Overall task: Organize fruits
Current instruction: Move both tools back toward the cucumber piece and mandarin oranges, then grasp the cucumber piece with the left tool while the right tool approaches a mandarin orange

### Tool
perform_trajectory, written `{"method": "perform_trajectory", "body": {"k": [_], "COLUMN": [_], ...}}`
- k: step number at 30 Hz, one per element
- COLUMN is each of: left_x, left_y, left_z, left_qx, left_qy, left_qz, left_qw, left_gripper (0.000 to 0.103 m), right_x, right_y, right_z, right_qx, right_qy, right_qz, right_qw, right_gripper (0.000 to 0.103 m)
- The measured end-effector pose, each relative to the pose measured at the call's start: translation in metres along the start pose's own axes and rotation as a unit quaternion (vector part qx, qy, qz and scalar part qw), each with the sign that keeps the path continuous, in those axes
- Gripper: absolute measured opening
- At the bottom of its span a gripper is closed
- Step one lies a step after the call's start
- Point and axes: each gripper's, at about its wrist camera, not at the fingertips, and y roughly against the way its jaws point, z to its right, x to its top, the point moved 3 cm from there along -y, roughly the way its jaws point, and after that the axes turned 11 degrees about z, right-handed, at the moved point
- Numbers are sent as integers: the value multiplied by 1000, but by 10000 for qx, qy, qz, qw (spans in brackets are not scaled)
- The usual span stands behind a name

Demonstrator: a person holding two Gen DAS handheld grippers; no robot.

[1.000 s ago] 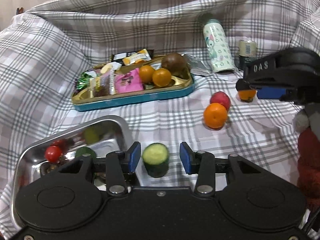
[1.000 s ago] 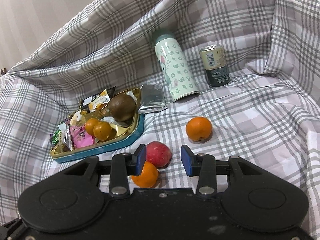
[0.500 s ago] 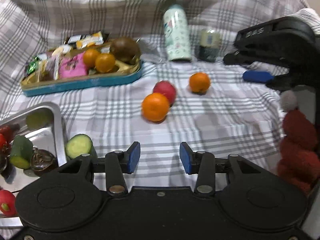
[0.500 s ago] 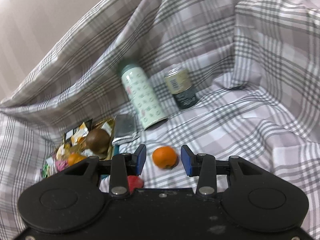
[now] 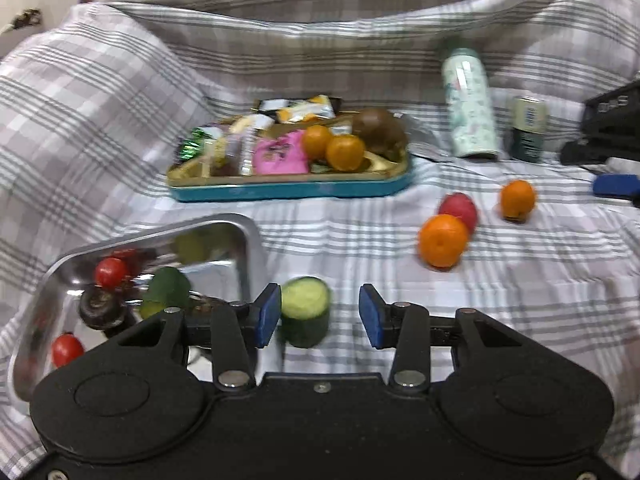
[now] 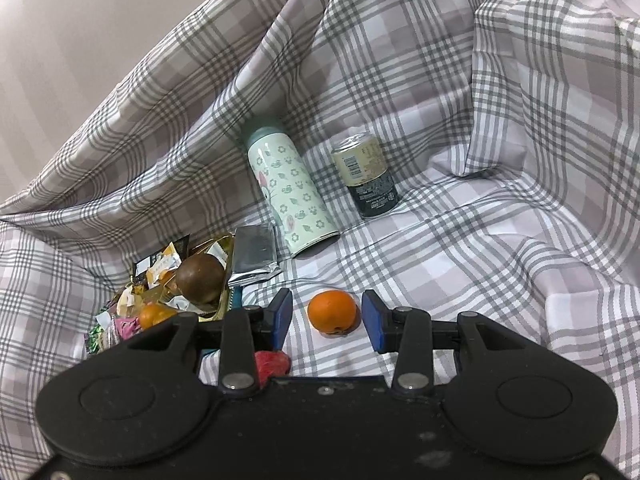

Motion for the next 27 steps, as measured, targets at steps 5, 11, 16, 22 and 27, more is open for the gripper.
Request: {"method": "perform_trajectory", "body": {"k": [5, 11, 16, 22, 27], "left_x": [-3, 2, 1, -9, -8], "left_y": [-14, -11, -6, 10, 5], "left_z": [1, 9, 28, 19, 7], "left_qx": [103, -301, -1676, -891, -334], "left_qy": [-70, 131, 313, 318, 562], "left_qz": [-148, 32, -214, 62, -11], "left_qw": [9998, 9995, 9851, 9955, 9979], "left_gripper": [51, 58, 56, 56, 54], "right_x": [0, 0, 6, 8, 5], "right_y": [-3, -1, 4, 5, 3], "right_z": [4, 1, 6, 13, 7], "right_qx": [-12, 40, 85, 10, 47], "right_qy": [-106, -78, -245, -299, -166], "right_qz": [-56, -5, 192, 193, 131], "right_qw": [9999, 10000, 9995, 9994, 9998], "right_gripper": [42, 42, 42, 42, 42]}}
